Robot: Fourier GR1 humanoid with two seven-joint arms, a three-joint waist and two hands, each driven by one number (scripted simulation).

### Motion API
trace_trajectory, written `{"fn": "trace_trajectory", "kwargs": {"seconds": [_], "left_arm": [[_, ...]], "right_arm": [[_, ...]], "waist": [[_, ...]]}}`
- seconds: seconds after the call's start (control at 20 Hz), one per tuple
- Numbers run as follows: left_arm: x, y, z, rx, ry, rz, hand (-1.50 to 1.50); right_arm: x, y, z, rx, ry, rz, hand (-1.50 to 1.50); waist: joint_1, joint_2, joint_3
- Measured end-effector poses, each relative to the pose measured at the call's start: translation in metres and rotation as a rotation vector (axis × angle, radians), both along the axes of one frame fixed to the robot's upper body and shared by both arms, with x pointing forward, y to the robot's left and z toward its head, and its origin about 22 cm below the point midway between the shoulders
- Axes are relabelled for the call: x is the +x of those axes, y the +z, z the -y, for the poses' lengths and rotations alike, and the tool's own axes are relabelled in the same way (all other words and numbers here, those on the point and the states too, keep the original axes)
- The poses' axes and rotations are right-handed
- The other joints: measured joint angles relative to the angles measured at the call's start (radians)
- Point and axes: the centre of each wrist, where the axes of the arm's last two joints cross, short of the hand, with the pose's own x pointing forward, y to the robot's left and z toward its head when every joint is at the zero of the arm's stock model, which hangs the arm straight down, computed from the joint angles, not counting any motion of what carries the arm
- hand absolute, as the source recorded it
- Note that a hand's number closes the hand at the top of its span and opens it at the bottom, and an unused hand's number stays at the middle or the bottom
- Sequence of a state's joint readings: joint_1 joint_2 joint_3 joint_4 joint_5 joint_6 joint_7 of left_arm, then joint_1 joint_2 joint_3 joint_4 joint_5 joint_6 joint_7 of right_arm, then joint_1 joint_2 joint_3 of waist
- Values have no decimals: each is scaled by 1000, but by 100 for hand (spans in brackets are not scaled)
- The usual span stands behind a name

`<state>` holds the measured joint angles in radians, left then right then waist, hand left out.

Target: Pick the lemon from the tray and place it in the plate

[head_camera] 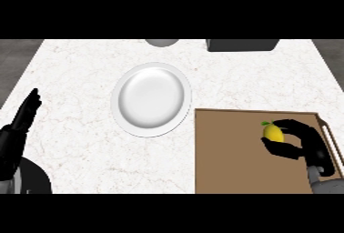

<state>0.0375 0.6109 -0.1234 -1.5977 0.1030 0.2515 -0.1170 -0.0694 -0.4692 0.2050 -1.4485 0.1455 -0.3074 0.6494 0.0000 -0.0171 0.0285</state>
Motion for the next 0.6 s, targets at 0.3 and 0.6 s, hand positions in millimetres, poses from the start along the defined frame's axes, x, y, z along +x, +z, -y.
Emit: {"fn": "trace_trajectory", "kwargs": {"seconds": [0.3, 0.6], "left_arm": [[2, 6, 9, 1, -40, 14, 0], [11, 22, 31, -6, -161, 51, 0]], "right_arm": [[23, 11, -2, -118, 174, 48, 150], [58, 57, -11, -400, 625, 111, 150]], "waist": [[46, 15, -1], [182, 63, -6]]}}
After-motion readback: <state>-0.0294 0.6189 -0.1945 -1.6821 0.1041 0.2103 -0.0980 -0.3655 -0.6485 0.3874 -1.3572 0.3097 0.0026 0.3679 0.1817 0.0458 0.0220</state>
